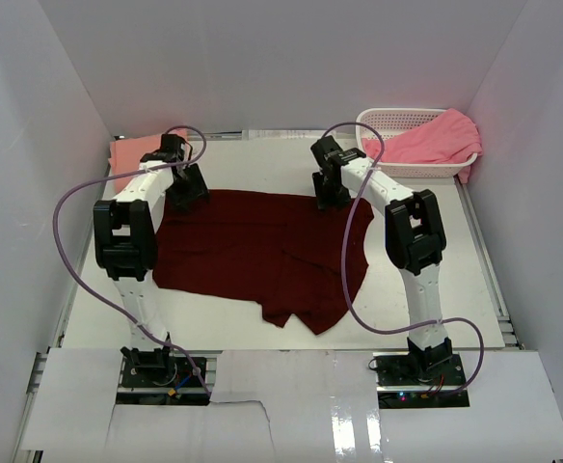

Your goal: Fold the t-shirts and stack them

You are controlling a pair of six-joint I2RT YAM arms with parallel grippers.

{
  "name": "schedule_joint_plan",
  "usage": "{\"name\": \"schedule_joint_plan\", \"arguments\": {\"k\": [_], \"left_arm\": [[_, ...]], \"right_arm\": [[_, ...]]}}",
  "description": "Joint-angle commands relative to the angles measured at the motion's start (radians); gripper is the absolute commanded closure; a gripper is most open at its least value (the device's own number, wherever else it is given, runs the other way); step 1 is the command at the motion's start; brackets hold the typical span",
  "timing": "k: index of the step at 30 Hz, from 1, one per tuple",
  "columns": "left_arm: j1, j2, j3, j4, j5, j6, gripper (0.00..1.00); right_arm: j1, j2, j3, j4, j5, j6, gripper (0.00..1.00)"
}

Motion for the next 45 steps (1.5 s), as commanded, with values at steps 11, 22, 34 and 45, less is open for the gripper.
{"name": "schedule_joint_plan", "arguments": {"k": [11,22,34,45], "left_arm": [[-0.012,0.059,0.009,0.030,-0.098,0.014,0.30],[-0.012,0.136,0.016,0.031,-0.112,-0.005,0.30],[-0.007,0.298,0.191,0.008,-0.049,-0.034,0.30],[-0.044,0.000,0.198,0.011,0.112,-0.097,0.29]], "right_arm": [[-0.054,0.068,0.019,-0.050,-0.021,0.012,0.51],[-0.112,0.223,0.174,-0.072,-0.090,-0.005,0.51],[-0.225,0.390,0.413,-0.069,-0.196,-0.046,0.50],[-0.281,0.171,0.410,0.086,-0.394,-0.058,0.49]]}}
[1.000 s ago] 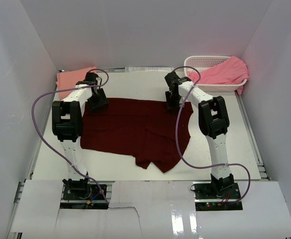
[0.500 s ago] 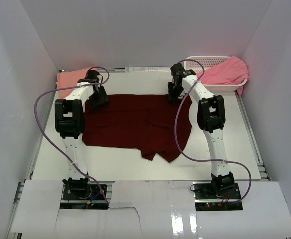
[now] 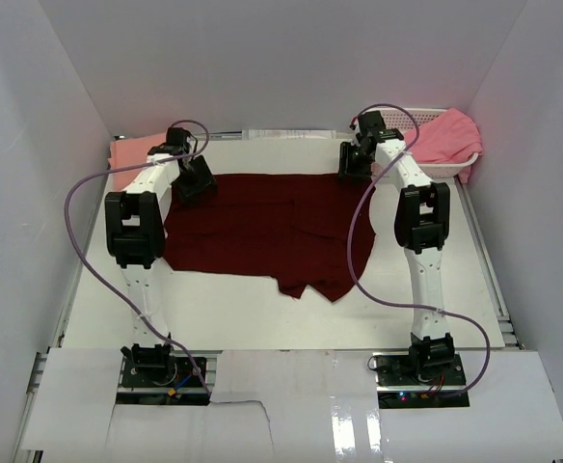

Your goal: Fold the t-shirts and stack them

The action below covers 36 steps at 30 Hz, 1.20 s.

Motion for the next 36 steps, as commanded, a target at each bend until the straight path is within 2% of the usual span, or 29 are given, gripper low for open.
{"name": "schedule_joint_plan", "arguments": {"k": [1,4,6,10,11,14,16,17,18,21,22,25,30,36], "left_arm": [[-0.038,-0.258,-0.026,0.005,0.062,-0.030,0.29],[-0.038,-0.511,-0.081,-0.004,0.056,-0.046,0.27],[-0.038,-0.606,-0.134,-0.002,0.044,-0.059,0.26],[-0.030,-0.844,-0.340,0.022,-0.083,-0.095,0.26],[-0.029,-0.919,-0.430,0.024,-0.121,-0.102,0.26],[0.014,-1.009,-0.597,0.022,-0.138,-0.129,0.27],[0.051,-1.082,-0.680,0.021,-0.126,-0.158,0.27],[0.116,-1.127,-0.754,0.022,-0.114,-0.168,0.28],[0.143,-1.145,-0.788,0.025,-0.103,-0.174,0.28],[0.262,-1.194,-0.894,0.042,-0.037,-0.174,0.28],[0.298,-1.207,-0.914,0.050,-0.016,-0.166,0.28],[0.456,-1.175,-0.983,0.079,0.113,-0.129,0.28],[0.566,-1.093,-1.087,0.174,0.251,-0.175,0.28],[0.592,-1.044,-1.156,0.272,0.245,-0.244,0.28]], "right_arm": [[-0.010,-0.160,-0.036,0.088,-0.038,-0.029,0.49],[-0.010,-0.284,-0.081,0.129,-0.053,-0.052,0.49],[-0.009,-0.327,-0.096,0.146,-0.073,-0.066,0.49],[0.025,-0.442,-0.156,0.151,-0.075,-0.086,0.49],[0.033,-0.491,-0.202,0.145,-0.061,-0.086,0.49],[0.080,-0.583,-0.295,0.109,-0.035,-0.065,0.49],[0.137,-0.657,-0.430,0.085,-0.024,-0.033,0.50],[0.189,-0.688,-0.548,0.085,0.004,-0.020,0.50],[0.189,-0.720,-0.613,0.086,0.029,-0.008,0.51],[0.306,-0.869,-0.817,0.138,0.100,0.038,0.52],[0.354,-0.940,-0.939,0.149,0.115,0.052,0.52],[0.427,-1.080,-1.148,0.174,0.126,0.095,0.52],[0.501,-1.255,-1.339,0.166,0.120,0.150,0.53],[0.651,-1.309,-1.389,0.149,0.143,0.205,0.54]]}}
